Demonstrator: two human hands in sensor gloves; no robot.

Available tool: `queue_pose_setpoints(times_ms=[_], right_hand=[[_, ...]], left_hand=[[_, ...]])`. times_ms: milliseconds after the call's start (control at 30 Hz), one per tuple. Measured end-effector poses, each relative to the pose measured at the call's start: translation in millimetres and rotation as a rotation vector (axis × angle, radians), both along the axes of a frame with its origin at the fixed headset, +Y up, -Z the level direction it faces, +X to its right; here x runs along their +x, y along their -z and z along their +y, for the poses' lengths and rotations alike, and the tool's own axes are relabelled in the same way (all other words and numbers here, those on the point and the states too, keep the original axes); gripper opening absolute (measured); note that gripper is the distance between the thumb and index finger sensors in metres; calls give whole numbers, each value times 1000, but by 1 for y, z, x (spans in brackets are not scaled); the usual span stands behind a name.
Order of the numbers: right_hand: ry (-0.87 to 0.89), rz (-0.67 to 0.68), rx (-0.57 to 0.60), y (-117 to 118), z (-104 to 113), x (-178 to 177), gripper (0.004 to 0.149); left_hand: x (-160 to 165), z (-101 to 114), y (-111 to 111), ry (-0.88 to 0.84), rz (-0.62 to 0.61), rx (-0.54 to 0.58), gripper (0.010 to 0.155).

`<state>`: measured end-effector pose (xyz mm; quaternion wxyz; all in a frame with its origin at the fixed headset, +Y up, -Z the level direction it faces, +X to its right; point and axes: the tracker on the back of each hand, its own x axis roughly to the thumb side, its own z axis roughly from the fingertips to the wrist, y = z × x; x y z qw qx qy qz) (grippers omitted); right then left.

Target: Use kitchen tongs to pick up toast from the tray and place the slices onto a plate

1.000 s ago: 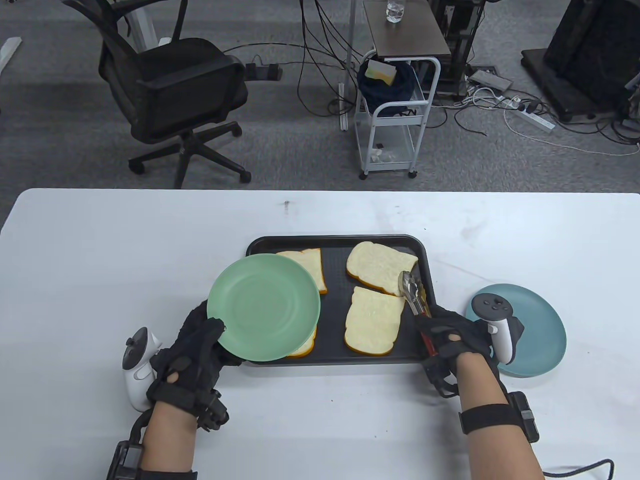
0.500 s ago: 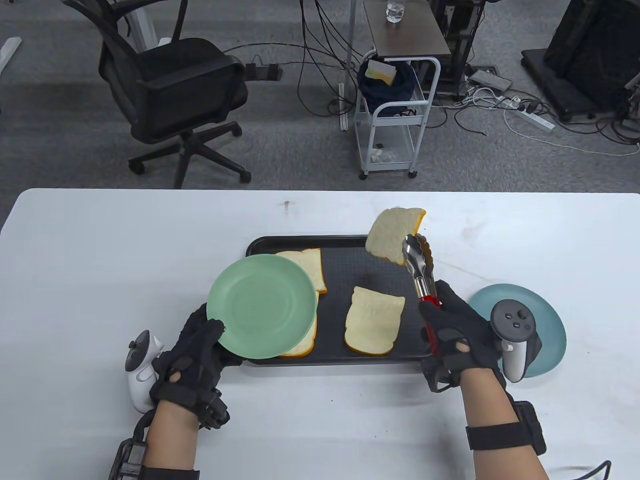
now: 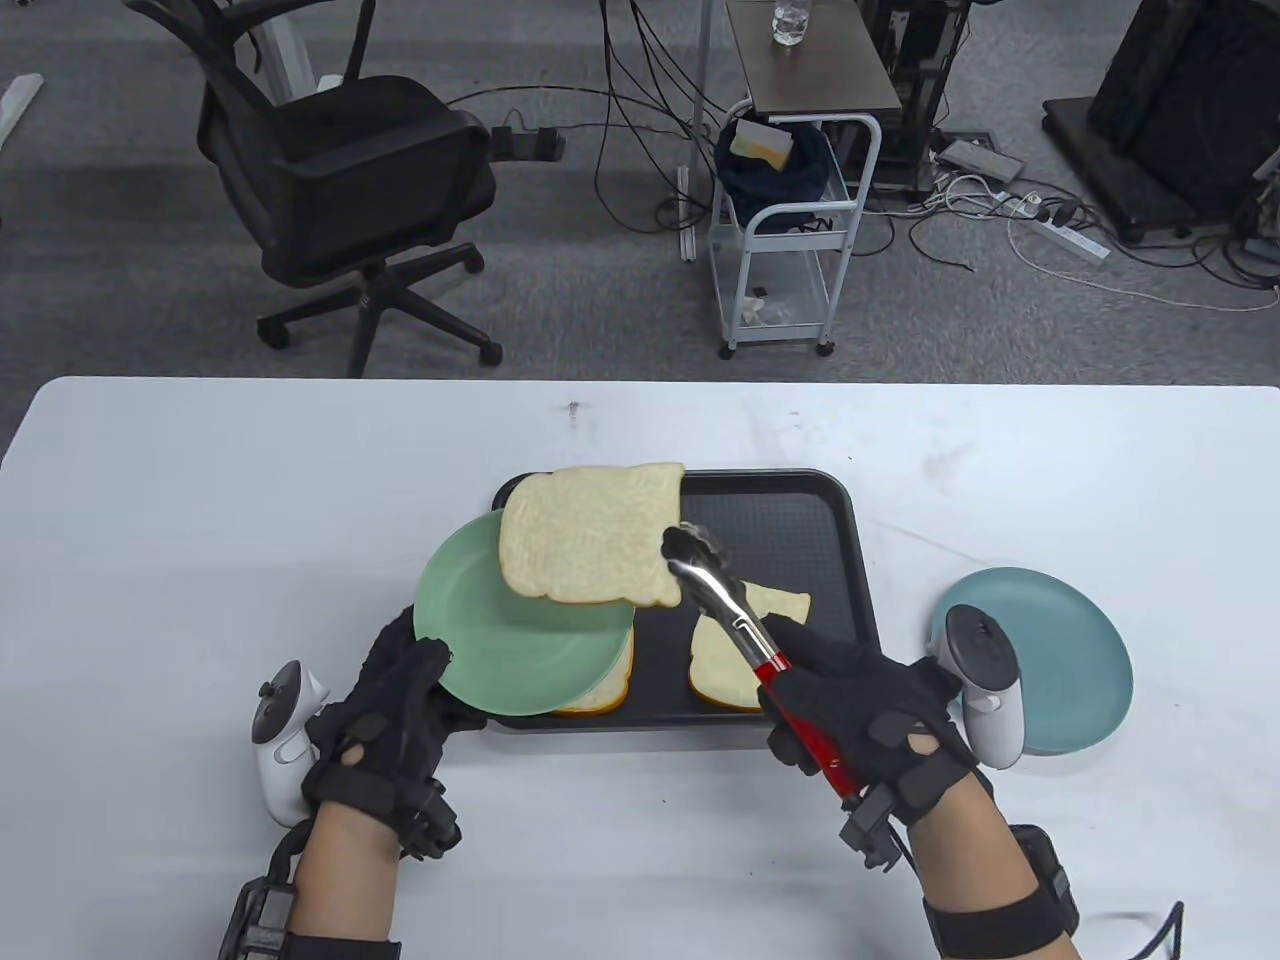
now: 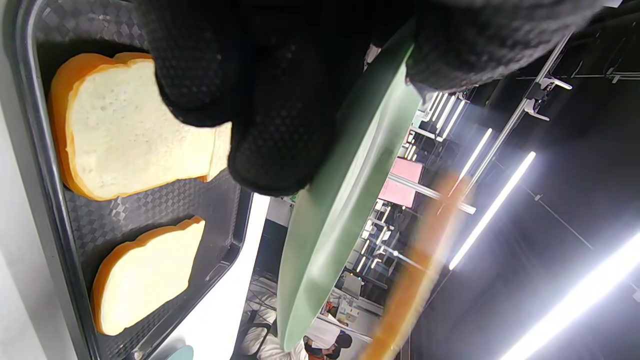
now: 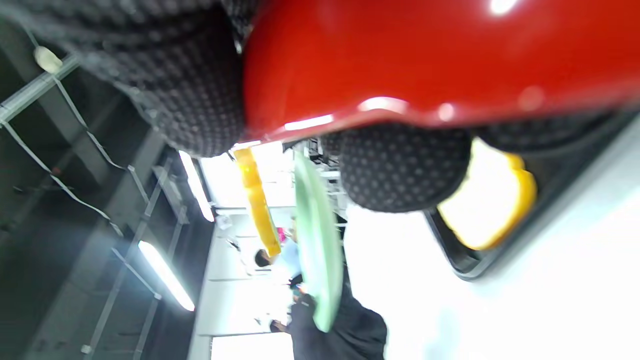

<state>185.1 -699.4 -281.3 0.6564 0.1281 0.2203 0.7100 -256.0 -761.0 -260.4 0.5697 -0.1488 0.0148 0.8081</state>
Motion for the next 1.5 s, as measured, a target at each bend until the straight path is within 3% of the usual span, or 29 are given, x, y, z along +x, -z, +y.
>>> queue_pose_setpoints(times_ms=[200, 333, 600, 867, 1133, 1333, 1500], right_hand=[[-125, 107, 8, -3, -10, -22, 67], [-124, 97, 62, 0, -6, -15, 76], [-129, -168, 33, 15, -9, 45, 82], [-400, -375, -141, 29, -47, 94, 81], [-504, -370, -276, 33, -73, 106, 81], [-454, -324, -358, 35, -86, 112, 81], [-399, -210, -429, 35, -93, 115, 78]], left_hand=[[4, -3, 1, 7, -19, -10, 65], [0, -5, 1, 17, 2, -21, 64], [-1, -4, 1, 0, 6, -18, 64], [-2, -2, 0, -10, 12, -12, 64], [-4, -1, 0, -19, 18, -8, 64], [-4, 0, -1, -23, 15, -8, 64], [-5, 0, -1, -21, 14, -7, 64]])
